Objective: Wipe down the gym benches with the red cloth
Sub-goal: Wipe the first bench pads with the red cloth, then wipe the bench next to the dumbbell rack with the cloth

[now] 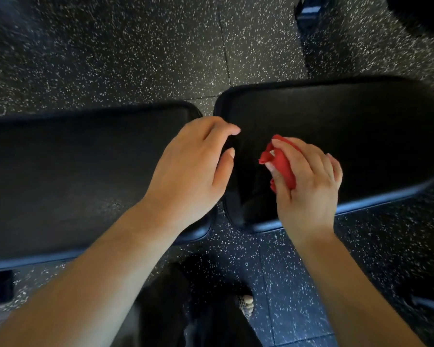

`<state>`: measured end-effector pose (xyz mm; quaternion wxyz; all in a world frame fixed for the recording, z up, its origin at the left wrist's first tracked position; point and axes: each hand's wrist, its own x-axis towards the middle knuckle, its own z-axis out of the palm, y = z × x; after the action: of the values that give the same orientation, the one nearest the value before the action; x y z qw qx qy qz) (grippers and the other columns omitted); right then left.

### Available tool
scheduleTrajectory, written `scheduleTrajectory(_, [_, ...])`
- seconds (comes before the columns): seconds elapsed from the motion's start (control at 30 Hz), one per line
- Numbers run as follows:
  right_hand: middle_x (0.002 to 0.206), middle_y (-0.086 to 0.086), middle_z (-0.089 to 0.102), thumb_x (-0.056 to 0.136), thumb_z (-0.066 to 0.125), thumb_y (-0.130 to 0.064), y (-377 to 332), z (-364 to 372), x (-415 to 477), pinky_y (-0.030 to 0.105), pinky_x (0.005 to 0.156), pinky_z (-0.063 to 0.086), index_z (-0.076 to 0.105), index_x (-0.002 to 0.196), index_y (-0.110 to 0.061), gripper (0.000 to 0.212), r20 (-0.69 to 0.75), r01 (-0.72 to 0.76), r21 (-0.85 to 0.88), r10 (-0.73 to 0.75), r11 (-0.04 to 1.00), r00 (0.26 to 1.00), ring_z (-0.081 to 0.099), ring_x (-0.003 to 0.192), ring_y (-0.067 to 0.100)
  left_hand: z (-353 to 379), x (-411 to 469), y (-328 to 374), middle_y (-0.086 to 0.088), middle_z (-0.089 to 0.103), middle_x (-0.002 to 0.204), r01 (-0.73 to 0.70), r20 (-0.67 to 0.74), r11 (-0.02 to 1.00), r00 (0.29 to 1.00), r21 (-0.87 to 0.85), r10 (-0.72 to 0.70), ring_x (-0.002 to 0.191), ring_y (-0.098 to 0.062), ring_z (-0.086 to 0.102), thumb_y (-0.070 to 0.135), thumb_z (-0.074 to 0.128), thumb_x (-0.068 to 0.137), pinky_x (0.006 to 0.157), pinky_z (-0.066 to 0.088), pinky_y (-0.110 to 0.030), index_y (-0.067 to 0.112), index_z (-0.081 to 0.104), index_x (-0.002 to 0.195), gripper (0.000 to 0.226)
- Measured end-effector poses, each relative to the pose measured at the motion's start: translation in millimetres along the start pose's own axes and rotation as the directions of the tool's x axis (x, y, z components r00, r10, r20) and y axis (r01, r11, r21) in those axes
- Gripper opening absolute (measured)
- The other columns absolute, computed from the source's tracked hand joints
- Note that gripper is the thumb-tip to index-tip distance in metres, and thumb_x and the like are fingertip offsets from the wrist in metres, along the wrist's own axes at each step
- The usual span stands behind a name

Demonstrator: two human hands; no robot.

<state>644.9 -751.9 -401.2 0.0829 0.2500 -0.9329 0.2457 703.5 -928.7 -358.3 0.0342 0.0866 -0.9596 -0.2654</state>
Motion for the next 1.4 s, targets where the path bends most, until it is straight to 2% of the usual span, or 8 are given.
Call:
scheduleTrajectory(0.13, [0.125, -0.005, 0.06, 0.093, 0.053, -0.032, -4, -28, -4, 0.046, 0.104, 0.03, 0.06, 0.125, -0.023, 0.034, -0.026, -0.027, 0.049, 0.028, 0.998, 0.999, 0.053, 0.114, 0.018, -9, -10, 21, 0.001, 0.054, 0.124, -0.017, -0.013, 0.999, 1.0, 0.032, 0.018, 0.116, -0.014, 0.043, 0.029, 0.038, 0.093, 0.094, 0.032, -0.019, 0.016, 0.054, 0.125, 0.038])
scheduleTrajectory(0.3, [0.126, -0.006, 0.059, 0.094, 0.05, -0.035, -10, -97, -15, 0.048, 0.102, 0.034, 0.059, 0.125, -0.024, 0.035, -0.037, -0.083, 0.065, 0.085, 0.994, 0.996, 0.051, 0.115, 0.015, -40, -18, 76, -0.003, 0.056, 0.121, -0.079, 0.003, 0.994, 0.997, 0.07, 0.079, 0.113, -0.02, 0.051, 0.021, 0.046, 0.094, 0.093, 0.041, -0.029, 0.012, 0.056, 0.122, 0.032])
scheduleTrajectory(0.47, [0.126, -0.007, 0.059, 0.094, 0.048, -0.038, -26, -163, -21, 0.039, 0.099, 0.031, 0.058, 0.127, -0.025, 0.037, 0.005, -0.207, 0.109, 0.208, 0.972, 0.978, 0.053, 0.115, 0.016, -74, -17, 130, -0.003, 0.056, 0.126, -0.101, 0.13, 0.993, 0.987, 0.056, 0.094, 0.121, -0.021, 0.049, 0.02, 0.051, 0.094, 0.099, 0.041, -0.035, 0.011, 0.054, 0.127, 0.035])
scheduleTrajectory(0.8, [0.132, -0.008, 0.056, 0.095, 0.046, -0.042, -91, -296, -52, 0.046, 0.103, 0.032, 0.05, 0.134, -0.029, 0.041, 0.219, -0.553, 0.154, 0.518, 0.818, 0.827, 0.049, 0.123, 0.016, -161, -33, 225, -0.001, 0.048, 0.137, -0.174, 0.37, 0.984, 0.918, 0.05, 0.143, 0.129, -0.02, 0.042, 0.026, 0.045, 0.097, 0.102, 0.04, -0.037, 0.016, 0.044, 0.138, 0.042])
scheduleTrajectory(0.93, [0.132, -0.009, 0.056, 0.096, 0.049, -0.038, -102, -338, -57, 0.044, 0.104, 0.033, 0.05, 0.134, -0.029, 0.04, 0.193, -0.633, 0.157, 0.605, 0.758, 0.772, 0.048, 0.122, 0.015, -177, -26, 260, -0.003, 0.048, 0.137, -0.256, 0.432, 0.966, 0.874, 0.018, 0.223, 0.128, -0.022, 0.042, 0.025, 0.046, 0.097, 0.102, 0.04, -0.04, 0.015, 0.044, 0.138, 0.042])
scheduleTrajectory(1.07, [0.133, -0.011, 0.053, 0.096, 0.049, -0.038, -105, -364, -67, 0.041, 0.103, 0.031, 0.049, 0.134, -0.03, 0.039, 0.12, -0.715, 0.144, 0.705, 0.684, 0.699, 0.046, 0.123, 0.013, -179, -14, 296, -0.002, 0.047, 0.138, -0.381, 0.517, 0.924, 0.788, -0.019, 0.336, 0.127, -0.022, 0.041, 0.025, 0.045, 0.097, 0.102, 0.04, -0.039, 0.017, 0.043, 0.138, 0.042])
scheduleTrajectory(1.17, [0.133, -0.011, 0.054, 0.095, 0.051, -0.038, -107, -380, -80, 0.041, 0.104, 0.033, 0.05, 0.134, -0.03, 0.04, 0.038, -0.794, 0.159, 0.8, 0.587, 0.599, 0.047, 0.122, 0.014, -175, -5, 324, -0.001, 0.047, 0.138, -0.486, 0.571, 0.872, 0.7, -0.058, 0.428, 0.127, -0.021, 0.041, 0.026, 0.044, 0.098, 0.102, 0.04, -0.039, 0.018, 0.043, 0.138, 0.041])
scheduleTrajectory(1.4, [0.129, -0.01, 0.057, 0.094, 0.055, -0.035, -120, -419, -143, 0.047, 0.1, 0.039, 0.052, 0.132, -0.031, 0.038, -0.228, -0.905, 0.29, 0.941, 0.311, 0.25, 0.052, 0.117, 0.015, -156, -35, 414, 0.001, 0.04, 0.145, -0.738, 0.67, 0.641, 0.369, -0.21, 0.644, 0.133, -0.019, 0.033, 0.026, 0.04, 0.1, 0.108, 0.029, -0.034, 0.02, 0.041, 0.141, 0.042])
